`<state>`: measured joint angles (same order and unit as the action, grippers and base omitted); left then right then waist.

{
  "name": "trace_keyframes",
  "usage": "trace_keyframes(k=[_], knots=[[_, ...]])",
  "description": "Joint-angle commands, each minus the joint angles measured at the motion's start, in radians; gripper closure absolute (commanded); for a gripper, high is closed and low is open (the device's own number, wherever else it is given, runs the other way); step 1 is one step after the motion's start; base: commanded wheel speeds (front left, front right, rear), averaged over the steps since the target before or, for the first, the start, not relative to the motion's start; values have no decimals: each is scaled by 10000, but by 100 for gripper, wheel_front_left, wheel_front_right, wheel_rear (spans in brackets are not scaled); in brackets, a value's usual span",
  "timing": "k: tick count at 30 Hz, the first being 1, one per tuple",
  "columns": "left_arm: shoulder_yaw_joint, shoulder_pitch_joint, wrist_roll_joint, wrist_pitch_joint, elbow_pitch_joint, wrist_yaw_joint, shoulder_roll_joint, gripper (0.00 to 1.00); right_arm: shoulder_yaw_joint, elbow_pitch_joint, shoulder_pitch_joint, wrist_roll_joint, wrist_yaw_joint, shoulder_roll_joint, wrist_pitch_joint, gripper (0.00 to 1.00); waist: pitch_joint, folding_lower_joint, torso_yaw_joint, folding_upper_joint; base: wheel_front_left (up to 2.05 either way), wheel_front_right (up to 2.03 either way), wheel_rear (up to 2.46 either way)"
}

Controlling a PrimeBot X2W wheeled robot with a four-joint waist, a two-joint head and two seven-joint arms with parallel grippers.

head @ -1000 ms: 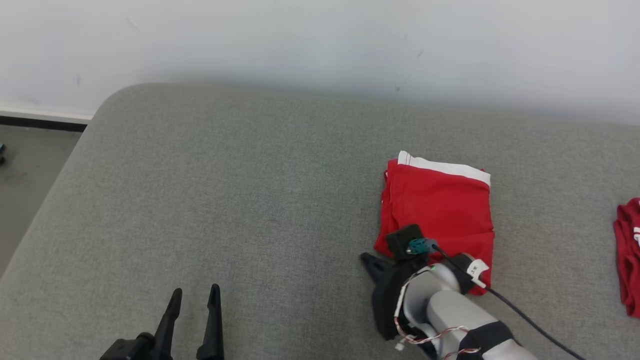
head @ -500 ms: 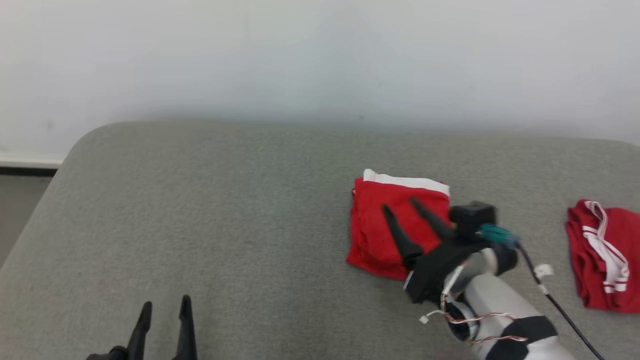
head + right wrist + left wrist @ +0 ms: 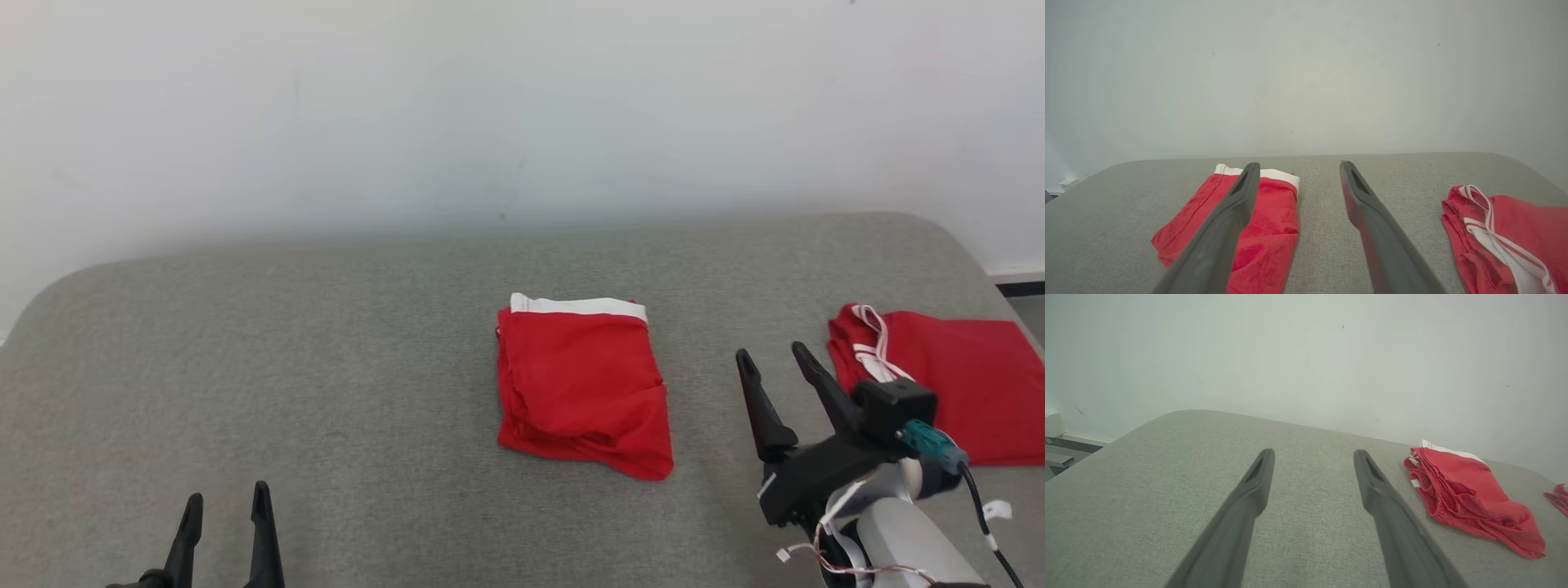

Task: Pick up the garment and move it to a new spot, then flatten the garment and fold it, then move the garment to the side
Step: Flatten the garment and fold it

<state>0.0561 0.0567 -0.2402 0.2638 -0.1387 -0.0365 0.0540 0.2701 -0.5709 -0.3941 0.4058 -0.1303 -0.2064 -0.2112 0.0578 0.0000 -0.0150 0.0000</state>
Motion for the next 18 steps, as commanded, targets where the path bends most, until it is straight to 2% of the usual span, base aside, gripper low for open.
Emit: trace_keyframes(k=[1, 9, 18], knots=[[102, 136, 111, 3, 33, -38, 44, 0, -166, 182, 276, -170, 0, -49, -34, 0, 82, 0, -324, 0, 0, 0, 0], [130, 143, 561, 3, -128, -88, 91, 0, -490, 439, 922, -615, 1, -198, -181, 0, 80, 0, -584, 0, 0, 0, 0], [294, 296, 731, 3, -210, -36, 30, 0, -679, 384, 1402, -716, 1, -28, -361, 0, 99, 0, -610, 0, 0, 0, 0]])
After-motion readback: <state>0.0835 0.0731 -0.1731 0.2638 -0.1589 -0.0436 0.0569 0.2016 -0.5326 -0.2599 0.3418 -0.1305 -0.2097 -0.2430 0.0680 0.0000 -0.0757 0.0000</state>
